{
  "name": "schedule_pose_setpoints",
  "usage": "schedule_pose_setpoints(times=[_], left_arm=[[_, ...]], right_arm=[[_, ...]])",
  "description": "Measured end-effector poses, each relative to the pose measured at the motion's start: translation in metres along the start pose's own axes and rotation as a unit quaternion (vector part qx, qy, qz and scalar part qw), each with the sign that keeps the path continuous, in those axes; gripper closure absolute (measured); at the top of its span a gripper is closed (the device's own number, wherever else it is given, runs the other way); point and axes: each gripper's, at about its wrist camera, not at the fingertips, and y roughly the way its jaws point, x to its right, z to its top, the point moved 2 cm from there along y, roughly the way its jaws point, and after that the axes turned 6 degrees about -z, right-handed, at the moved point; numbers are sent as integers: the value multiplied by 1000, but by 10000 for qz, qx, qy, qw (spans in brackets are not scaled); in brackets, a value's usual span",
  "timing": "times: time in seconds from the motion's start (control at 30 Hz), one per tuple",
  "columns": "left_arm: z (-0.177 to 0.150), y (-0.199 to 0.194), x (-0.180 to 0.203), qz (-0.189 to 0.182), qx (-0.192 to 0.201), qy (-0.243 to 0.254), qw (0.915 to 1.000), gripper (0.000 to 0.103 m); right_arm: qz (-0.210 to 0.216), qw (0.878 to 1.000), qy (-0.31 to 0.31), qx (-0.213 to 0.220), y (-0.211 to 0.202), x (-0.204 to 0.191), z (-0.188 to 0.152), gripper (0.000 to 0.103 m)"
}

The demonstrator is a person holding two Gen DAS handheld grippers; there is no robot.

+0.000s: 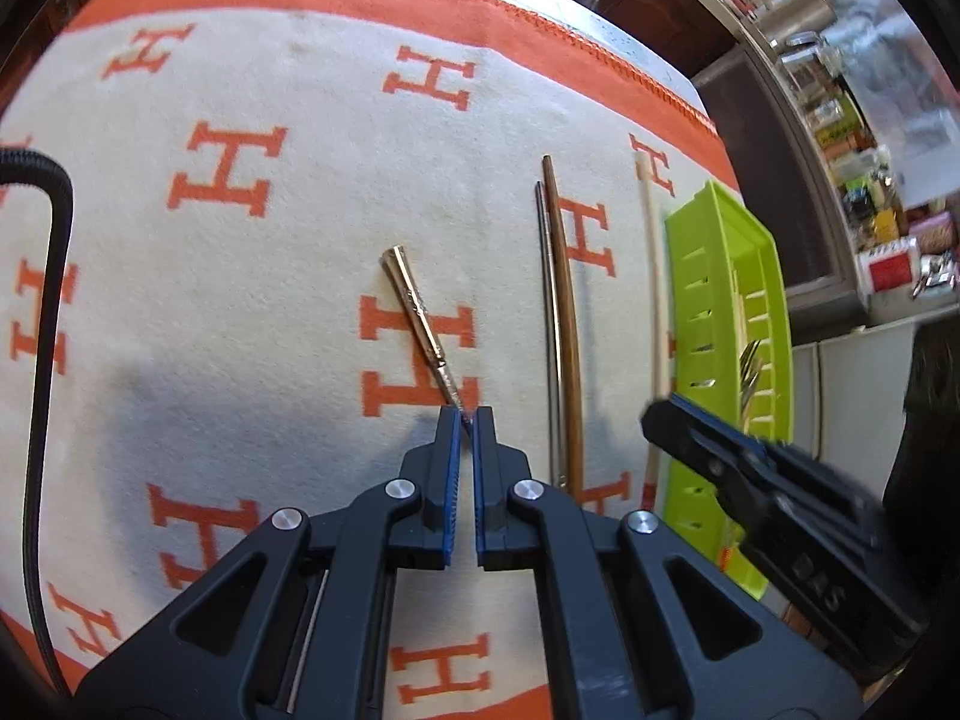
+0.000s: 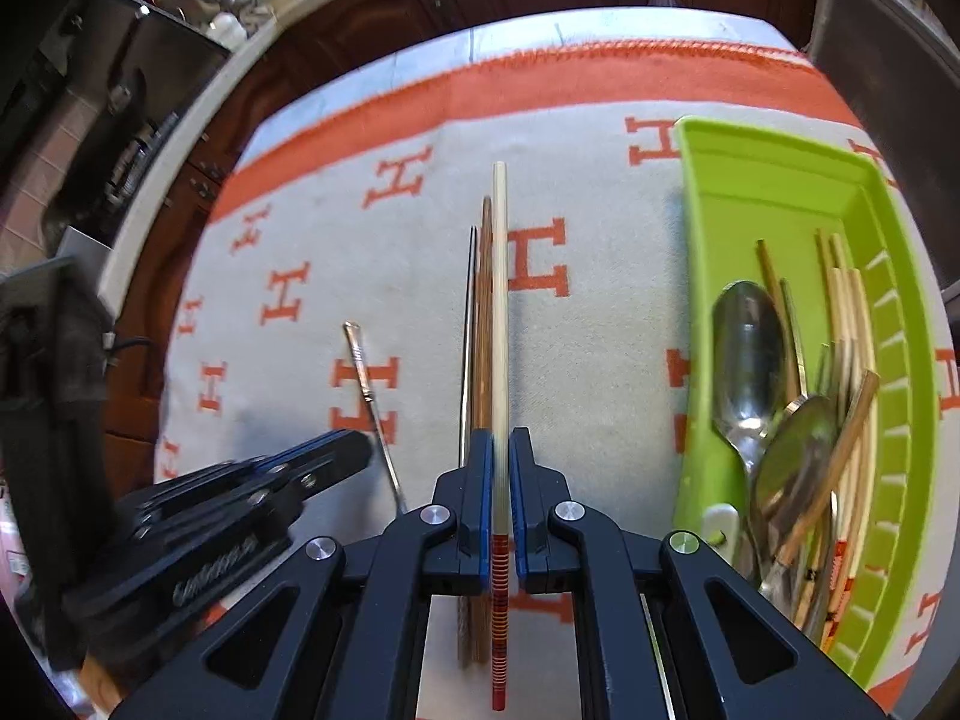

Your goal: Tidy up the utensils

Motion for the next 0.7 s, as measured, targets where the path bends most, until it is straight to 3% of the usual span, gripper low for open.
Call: schedule_pose_setpoints(times=[0.2,0.5,0.7], left_arm=[[1,11,3,96,-28,-137,9999,102],[0,19,30,557,49,274,9981,77],[-4,19,37,812,163,431,9956,76]], right_arm=[[246,9995,17,211,-26,8,-13,98],[419,9987,85,274,-32,14,-29,98],[472,9982,181,336,-37,26,-32,98]])
